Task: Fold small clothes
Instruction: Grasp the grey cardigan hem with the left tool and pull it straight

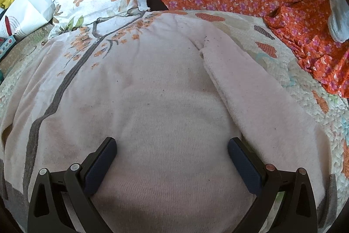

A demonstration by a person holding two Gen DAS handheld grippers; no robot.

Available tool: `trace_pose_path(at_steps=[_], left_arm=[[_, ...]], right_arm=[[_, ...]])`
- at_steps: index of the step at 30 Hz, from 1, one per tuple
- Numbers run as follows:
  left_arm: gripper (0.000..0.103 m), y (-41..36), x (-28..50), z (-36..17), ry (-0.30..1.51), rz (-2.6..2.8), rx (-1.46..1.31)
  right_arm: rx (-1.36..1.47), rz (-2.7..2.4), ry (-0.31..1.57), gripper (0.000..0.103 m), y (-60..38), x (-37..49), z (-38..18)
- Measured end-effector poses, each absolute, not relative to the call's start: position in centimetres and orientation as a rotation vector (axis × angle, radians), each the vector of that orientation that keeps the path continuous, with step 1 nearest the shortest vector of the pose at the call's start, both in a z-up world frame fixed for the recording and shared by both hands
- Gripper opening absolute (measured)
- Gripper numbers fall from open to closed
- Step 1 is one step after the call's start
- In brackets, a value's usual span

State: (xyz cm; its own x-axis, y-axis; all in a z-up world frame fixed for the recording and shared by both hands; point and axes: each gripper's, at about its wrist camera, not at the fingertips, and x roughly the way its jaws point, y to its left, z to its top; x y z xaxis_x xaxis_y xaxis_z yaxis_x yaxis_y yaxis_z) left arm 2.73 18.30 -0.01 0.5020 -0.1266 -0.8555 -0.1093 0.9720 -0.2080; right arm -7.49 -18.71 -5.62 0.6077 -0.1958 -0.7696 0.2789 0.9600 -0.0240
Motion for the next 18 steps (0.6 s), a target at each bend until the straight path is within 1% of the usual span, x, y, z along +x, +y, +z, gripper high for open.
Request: trace_pose_path(at_steps=[5, 6, 7, 8, 10, 13, 16, 17, 18], left_arm=[[0.031, 14.1, 1.5, -1.9, 1.097, -0.224, -0.305], [0.029, 13.4, 1.4, -2.3, 1.106, -0.249, -0.306], [0.026, 12.5, 1.2, -2.9, 1.117, -0.264, -0.297], [0.025, 12.0, 0.9, -3.1, 1.124, -0.271, -0.291], [0.025, 10.7, 0.5, -4.2, 1.141, -0.282, -0.249], [0.025, 9.4, -0.5, -4.1, 1.109, -0.262, -0.154], [0.024, 9.2, -0.6, -4.3, 1.115, -0.250, -0.159], [0.020, 9.3, -0.4, -4.3, 1.116, -0.243, -0.163], [0.005, 9.4, -0.4, -4.2, 1.111, -0.224, -0.160]], right_arm=[[0.101, -0.276, 0.877, 0.103, -18.7, -7.5, -5.6], [0.101, -0.276, 0.877, 0.103, -18.7, -7.5, -5.6], [0.101, -0.275, 0.877, 0.103, -18.7, -7.5, -5.6], [0.102, -0.275, 0.878, 0.103, -18.7, -7.5, -5.6], [0.102, -0.275, 0.878, 0.103, -18.7, -7.5, -5.6], [0.102, -0.275, 0.878, 0.103, -18.7, -7.5, -5.6], [0.102, -0.276, 0.880, 0.103, -18.7, -7.6, -5.6], [0.102, -0.276, 0.880, 0.103, -18.8, -7.6, -5.6], [0.102, -0.276, 0.880, 0.103, -18.7, -7.6, -5.6]])
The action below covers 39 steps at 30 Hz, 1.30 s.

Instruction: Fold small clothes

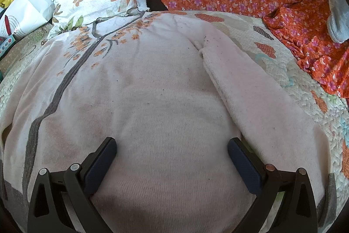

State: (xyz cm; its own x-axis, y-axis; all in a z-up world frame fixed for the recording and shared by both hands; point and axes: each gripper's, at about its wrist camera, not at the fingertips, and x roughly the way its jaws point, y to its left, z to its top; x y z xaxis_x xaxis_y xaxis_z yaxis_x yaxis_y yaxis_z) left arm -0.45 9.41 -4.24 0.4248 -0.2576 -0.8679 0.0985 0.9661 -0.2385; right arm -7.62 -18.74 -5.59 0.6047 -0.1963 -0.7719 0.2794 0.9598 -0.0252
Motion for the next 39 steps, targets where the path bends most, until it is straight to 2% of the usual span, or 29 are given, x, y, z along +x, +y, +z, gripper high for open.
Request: trace_pose_path(at_steps=[8, 14, 17, 18, 20, 22, 23, 26, 28, 31, 34, 35, 39], left_arm=[[0.004, 13.3, 0.2, -0.8, 1.026, -0.066, -0.149], [0.004, 20.1, 2.5, 1.6, 0.973, 0.239, -0.105], [0.005, 23.4, 2.1, 2.4, 0.976, 0.252, -0.203], [0.008, 23.6, 1.6, 2.7, 0.967, 0.252, -0.213], [0.022, 23.0, 0.4, 3.4, 0.952, 0.238, -0.203], [0.055, 21.7, -0.6, 4.4, 0.925, 0.183, -0.214], [0.059, 21.3, -0.9, 4.7, 0.913, 0.163, -0.221], [0.061, 18.1, -2.0, 6.2, 0.892, 0.047, -0.239], [0.070, 16.2, -2.5, 7.2, 0.886, -0.038, -0.266], [0.074, 13.3, -3.4, 8.6, 0.869, -0.122, -0.255], [0.076, 11.4, -4.3, 9.3, 0.849, -0.166, -0.219], [0.077, 11.0, -4.7, 9.3, 0.845, -0.173, -0.214], [0.079, 9.7, -5.4, 8.3, 0.862, -0.208, -0.206]], right_arm=[[0.101, -0.277, 0.881, 0.103, -18.8, -7.6, -5.5], [0.100, -0.277, 0.883, 0.103, -18.8, -7.7, -5.5], [0.101, -0.277, 0.883, 0.103, -18.8, -7.7, -5.5], [0.101, -0.277, 0.883, 0.103, -18.8, -7.7, -5.5], [0.101, -0.277, 0.883, 0.103, -18.8, -7.7, -5.5], [0.101, -0.277, 0.883, 0.103, -18.8, -7.7, -5.5], [0.101, -0.277, 0.883, 0.103, -18.8, -7.7, -5.5], [0.101, -0.278, 0.900, 0.102, -19.0, -7.6, -5.2], [0.160, -0.253, 0.932, 0.080, -19.7, -7.5, -4.1], [0.325, -0.138, 0.859, 0.082, -22.8, -9.1, 0.3], [0.209, -0.200, 0.839, 0.092, -26.0, -10.9, 4.4], [0.110, -0.251, 0.862, 0.093, -27.4, -11.9, 5.1], [-0.078, -0.361, 0.991, 0.093, -30.4, -15.5, 2.8]])
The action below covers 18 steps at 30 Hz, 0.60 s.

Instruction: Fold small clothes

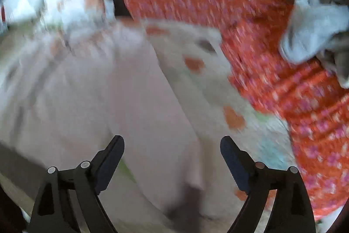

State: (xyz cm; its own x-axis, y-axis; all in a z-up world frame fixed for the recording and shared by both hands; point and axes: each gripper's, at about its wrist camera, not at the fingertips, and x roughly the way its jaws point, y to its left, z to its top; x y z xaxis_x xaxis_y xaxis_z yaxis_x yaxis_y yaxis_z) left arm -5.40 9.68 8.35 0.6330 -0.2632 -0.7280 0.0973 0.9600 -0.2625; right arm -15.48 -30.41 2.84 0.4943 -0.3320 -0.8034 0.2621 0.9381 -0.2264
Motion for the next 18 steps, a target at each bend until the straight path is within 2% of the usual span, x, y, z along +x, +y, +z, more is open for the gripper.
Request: trace_pose_path(at_steps=[3, 4, 5, 6, 7, 8, 12, 15, 18], left_arm=[[0.079, 8.1, -5.3, 7.2, 0.909, -0.215, -0.182], [0.079, 7.6, -5.2, 6.9, 0.923, -0.227, -0.182], [0.079, 7.4, -5.4, 6.9, 0.929, -0.237, -0.183], [0.079, 7.1, -5.4, 6.8, 0.937, -0.246, -0.181], [0.079, 6.7, -5.5, 6.9, 0.940, -0.247, -0.176], [0.079, 6.5, -5.6, 7.0, 0.940, -0.245, -0.170], [0.079, 6.3, -5.9, 7.5, 0.922, -0.226, -0.150], [0.079, 6.8, -5.8, 7.5, 0.922, -0.202, -0.147], [0.079, 7.4, -5.7, 7.1, 0.930, -0.178, -0.123]], right_arm=[[-0.077, -0.371, 1.070, 0.091, -31.8, -18.1, -0.8], [-0.071, -0.372, 1.085, 0.073, -31.9, -18.7, -2.0], [-0.038, -0.345, 1.084, 0.062, -32.3, -19.2, -2.9], [0.024, -0.295, 1.061, 0.044, -32.7, -19.7, -3.0], [0.082, -0.277, 1.041, 0.020, -33.3, -20.0, -2.7], [0.109, -0.299, 1.030, 0.012, -34.1, -19.9, -2.0], [0.162, -0.426, 0.972, 0.011, -38.6, -19.7, 0.4], [0.205, -0.617, 0.995, 0.011, -43.6, -19.8, 0.5], [0.277, -0.755, 1.059, 0.023, -47.0, -20.4, -0.4]])
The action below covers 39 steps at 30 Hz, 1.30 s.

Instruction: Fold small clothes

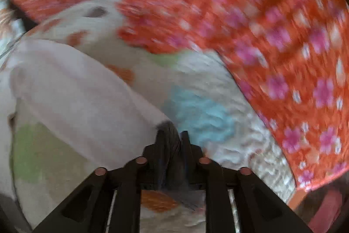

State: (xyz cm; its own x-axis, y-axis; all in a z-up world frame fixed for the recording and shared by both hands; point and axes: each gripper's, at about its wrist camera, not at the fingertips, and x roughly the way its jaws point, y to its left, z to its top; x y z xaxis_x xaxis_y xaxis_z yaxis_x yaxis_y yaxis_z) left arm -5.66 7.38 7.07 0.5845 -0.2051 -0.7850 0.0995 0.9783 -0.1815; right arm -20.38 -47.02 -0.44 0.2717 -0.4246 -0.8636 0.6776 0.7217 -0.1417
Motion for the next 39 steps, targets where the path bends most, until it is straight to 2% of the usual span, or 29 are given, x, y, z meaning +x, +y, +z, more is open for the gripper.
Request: trace_pose_path(at_steps=[2, 3, 6, 9, 17, 21, 24, 26, 27, 29, 30, 31, 32, 33, 35, 37, 39], left_arm=[[0.079, 7.7, -5.4, 6.3, 0.948, -0.165, -0.095], [0.079, 7.9, -5.1, 5.6, 0.964, -0.154, -0.082], [0.079, 8.7, -4.2, 3.5, 1.022, -0.132, -0.083], [0.079, 10.2, -3.8, 0.9, 1.063, -0.119, -0.146], [0.079, 12.5, -3.3, -5.1, 1.134, -0.189, -0.279], [0.079, 11.8, -3.3, -5.6, 1.088, -0.277, -0.289], [0.079, 11.5, -3.2, -5.4, 1.075, -0.368, -0.365], [0.077, 11.3, -3.5, -5.3, 1.068, -0.426, -0.410], [0.070, 11.0, -3.5, -5.4, 1.076, -0.447, -0.417], [0.067, 10.1, -4.0, -5.6, 1.089, -0.452, -0.396], [0.060, 9.6, -4.2, -5.5, 1.088, -0.435, -0.355], [0.043, 9.0, -4.4, -5.3, 1.089, -0.409, -0.293], [0.030, 8.5, -4.5, -5.1, 1.094, -0.381, -0.241], [0.007, 8.4, -4.3, -5.2, 1.106, -0.376, -0.232], [0.007, 9.1, -3.9, -5.3, 1.135, -0.368, -0.290], [0.007, 10.3, -3.8, -4.8, 1.134, -0.333, -0.306], [0.007, 11.6, -4.2, -4.0, 1.123, -0.314, -0.335]], right_arm=[[0.352, -0.719, 1.019, 0.039, -46.4, -21.6, 0.4], [0.377, -0.679, 1.004, 0.051, -45.6, -21.9, 0.8], [0.443, -0.515, 0.964, 0.056, -41.7, -22.4, 2.7], [0.497, -0.329, 0.950, 0.072, -36.6, -21.3, 4.7], [0.506, -0.151, 1.094, 0.073, -27.7, -16.4, 0.7], [0.453, -0.159, 1.139, 0.074, -26.8, -16.0, -2.4], [0.421, -0.118, 1.118, 0.075, -25.3, -15.7, -2.5], [0.370, -0.126, 1.102, 0.077, -23.9, -15.6, -2.5], [0.330, -0.145, 1.097, 0.077, -23.2, -15.7, -2.6], [0.307, -0.171, 1.053, 0.075, -22.2, -16.2, -2.5], [0.340, -0.142, 1.031, 0.057, -21.9, -16.6, -2.3], [0.386, -0.094, 1.022, 0.041, -22.0, -17.0, -2.0], [0.458, -0.035, 1.021, 0.041, -21.6, -17.2, -2.2], [0.458, -0.046, 1.017, 0.040, -21.1, -17.4, -2.2], [0.359, -0.095, 1.001, 0.033, -19.6, -17.3, -2.2], [0.349, -0.104, 0.990, 0.011, -19.4, -17.0, -2.0], [0.419, -0.091, 0.978, 0.010, -20.5, -17.3, -1.6]])
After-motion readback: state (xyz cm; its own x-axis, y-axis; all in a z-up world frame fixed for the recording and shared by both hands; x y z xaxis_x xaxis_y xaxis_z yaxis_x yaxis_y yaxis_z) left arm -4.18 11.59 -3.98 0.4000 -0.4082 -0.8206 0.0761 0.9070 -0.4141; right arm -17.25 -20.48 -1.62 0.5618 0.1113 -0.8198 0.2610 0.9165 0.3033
